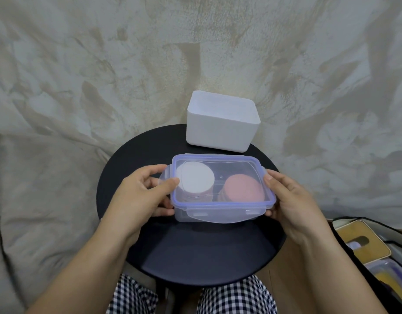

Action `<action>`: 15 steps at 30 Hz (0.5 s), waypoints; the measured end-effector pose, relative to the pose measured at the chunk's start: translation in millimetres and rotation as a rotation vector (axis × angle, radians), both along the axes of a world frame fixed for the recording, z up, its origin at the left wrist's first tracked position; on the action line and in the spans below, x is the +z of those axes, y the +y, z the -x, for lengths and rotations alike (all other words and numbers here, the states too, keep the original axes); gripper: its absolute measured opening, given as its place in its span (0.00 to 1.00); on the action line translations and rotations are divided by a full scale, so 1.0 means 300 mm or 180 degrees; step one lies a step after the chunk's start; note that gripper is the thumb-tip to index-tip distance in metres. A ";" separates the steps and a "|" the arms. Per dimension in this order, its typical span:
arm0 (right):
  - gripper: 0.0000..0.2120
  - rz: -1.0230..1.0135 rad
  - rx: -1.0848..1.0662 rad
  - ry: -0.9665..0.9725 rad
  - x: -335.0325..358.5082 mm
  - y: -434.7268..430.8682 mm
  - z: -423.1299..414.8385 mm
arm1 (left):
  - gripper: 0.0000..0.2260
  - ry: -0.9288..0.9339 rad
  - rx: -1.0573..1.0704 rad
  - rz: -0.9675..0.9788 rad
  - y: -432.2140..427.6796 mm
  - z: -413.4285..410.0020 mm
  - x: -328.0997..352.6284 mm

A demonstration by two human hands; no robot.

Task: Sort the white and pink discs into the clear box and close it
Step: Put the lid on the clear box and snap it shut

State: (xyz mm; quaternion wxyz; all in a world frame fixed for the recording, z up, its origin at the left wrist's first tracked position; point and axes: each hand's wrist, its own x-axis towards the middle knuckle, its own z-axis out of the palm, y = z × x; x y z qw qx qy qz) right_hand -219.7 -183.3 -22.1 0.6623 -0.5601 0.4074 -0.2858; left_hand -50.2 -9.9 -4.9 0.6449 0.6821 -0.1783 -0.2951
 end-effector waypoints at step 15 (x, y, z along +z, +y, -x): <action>0.14 0.2079 0.0187 0.1436 0.027 0.023 0.029 | 0.14 -0.1189 0.0226 -0.0404 0.003 0.042 -0.030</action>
